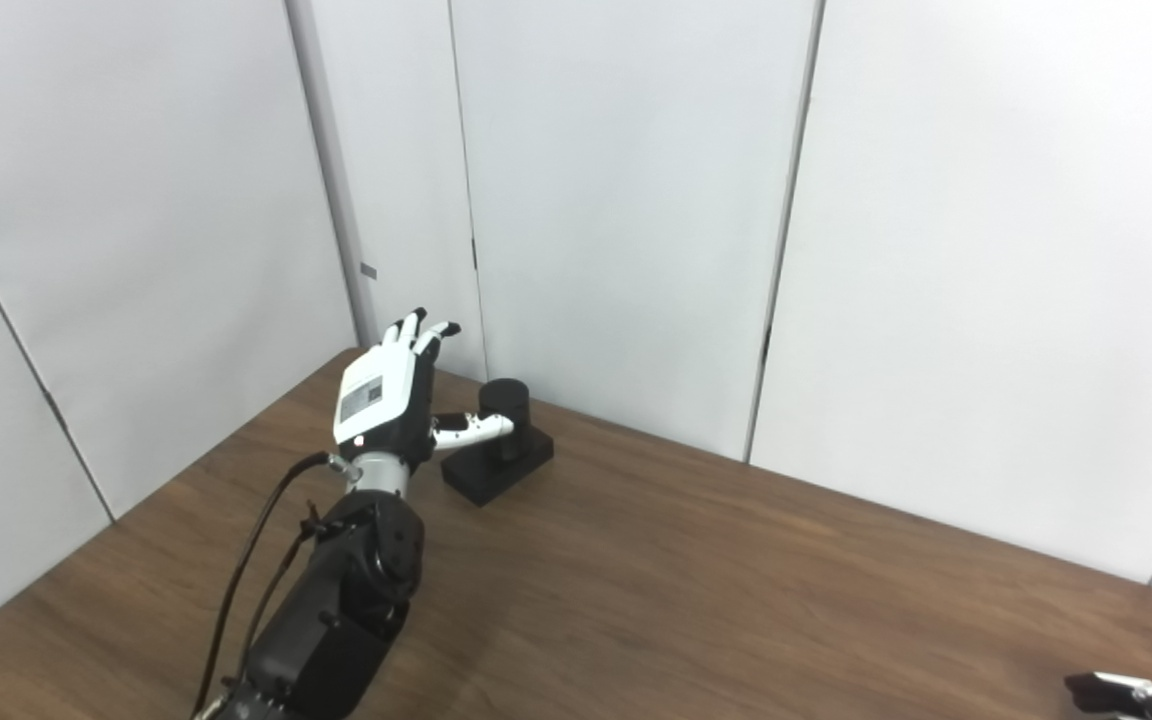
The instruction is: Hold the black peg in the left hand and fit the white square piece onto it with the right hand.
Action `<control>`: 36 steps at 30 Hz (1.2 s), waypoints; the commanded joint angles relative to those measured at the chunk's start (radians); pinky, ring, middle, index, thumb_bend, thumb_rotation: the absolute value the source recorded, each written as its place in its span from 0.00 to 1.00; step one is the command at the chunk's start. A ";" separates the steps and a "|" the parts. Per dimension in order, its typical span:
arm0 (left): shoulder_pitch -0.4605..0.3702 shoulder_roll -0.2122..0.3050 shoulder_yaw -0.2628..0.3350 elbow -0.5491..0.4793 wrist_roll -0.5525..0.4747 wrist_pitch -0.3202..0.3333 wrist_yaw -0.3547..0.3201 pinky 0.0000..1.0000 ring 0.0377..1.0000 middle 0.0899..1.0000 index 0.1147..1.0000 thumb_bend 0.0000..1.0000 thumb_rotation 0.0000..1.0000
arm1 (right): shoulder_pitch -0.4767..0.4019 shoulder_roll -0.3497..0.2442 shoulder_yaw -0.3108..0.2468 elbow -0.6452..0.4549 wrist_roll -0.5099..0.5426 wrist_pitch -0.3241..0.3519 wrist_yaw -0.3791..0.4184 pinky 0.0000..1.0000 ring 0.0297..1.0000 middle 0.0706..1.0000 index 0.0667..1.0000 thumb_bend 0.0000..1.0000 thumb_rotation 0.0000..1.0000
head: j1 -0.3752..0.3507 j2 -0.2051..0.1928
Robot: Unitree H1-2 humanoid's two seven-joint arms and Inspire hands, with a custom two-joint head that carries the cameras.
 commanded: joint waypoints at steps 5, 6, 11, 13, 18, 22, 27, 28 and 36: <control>-0.060 0.007 0.023 0.035 0.091 0.003 -0.057 0.91 1.00 1.00 0.87 1.00 0.60 | -0.033 -0.018 -0.018 -0.028 0.012 -0.036 -0.009 0.44 0.58 0.62 0.62 0.65 0.00 | 0.001 0.005; -0.062 0.005 0.025 0.047 0.100 0.003 -0.066 0.91 1.00 1.00 0.87 1.00 0.60 | -0.032 -0.017 -0.018 -0.033 0.013 -0.033 -0.008 0.43 0.57 0.62 0.62 0.66 0.00 | 0.000 0.007; -0.074 -0.005 0.034 0.110 0.167 0.003 -0.108 0.88 1.00 1.00 0.88 1.00 0.65 | -0.030 -0.016 -0.017 -0.038 0.021 -0.040 -0.007 0.44 0.58 0.62 0.62 0.67 0.00 | -0.001 0.011; -0.078 -0.007 0.036 0.133 0.184 0.003 -0.121 0.89 1.00 1.00 0.88 1.00 0.64 | -0.028 -0.016 -0.017 -0.051 0.016 -0.019 0.000 0.44 0.59 0.63 0.63 0.67 0.00 | -0.003 0.013; -0.091 -0.012 0.040 0.191 0.221 0.003 -0.140 0.91 1.00 1.00 0.88 1.00 0.64 | -0.024 -0.012 -0.019 -0.070 0.014 -0.005 0.010 0.44 0.59 0.63 0.62 0.67 0.00 | -0.003 0.016; -0.098 -0.008 0.031 0.226 0.223 0.003 -0.130 0.91 1.00 1.00 0.87 1.00 0.63 | -0.021 -0.010 -0.021 -0.075 0.015 -0.007 0.013 0.44 0.58 0.63 0.62 0.67 0.00 | -0.004 0.020; -0.110 -0.006 0.026 0.264 0.238 0.003 -0.141 0.94 1.00 1.00 0.88 1.00 0.61 | -0.020 -0.010 -0.021 -0.076 0.016 -0.018 0.012 0.44 0.58 0.63 0.62 0.67 0.00 | -0.008 0.025; -0.113 -0.005 0.023 0.273 0.237 0.003 -0.139 0.94 1.00 1.00 0.88 1.00 0.61 | -0.020 -0.010 -0.020 -0.078 0.015 -0.015 0.014 0.44 0.58 0.63 0.62 0.67 0.00 | -0.009 0.026; -0.135 0.013 0.001 0.332 0.227 0.003 -0.155 0.95 1.00 1.00 0.86 1.00 0.56 | -0.014 -0.002 -0.021 -0.107 0.007 0.008 0.024 0.45 0.58 0.62 0.62 0.67 0.00 | -0.017 0.032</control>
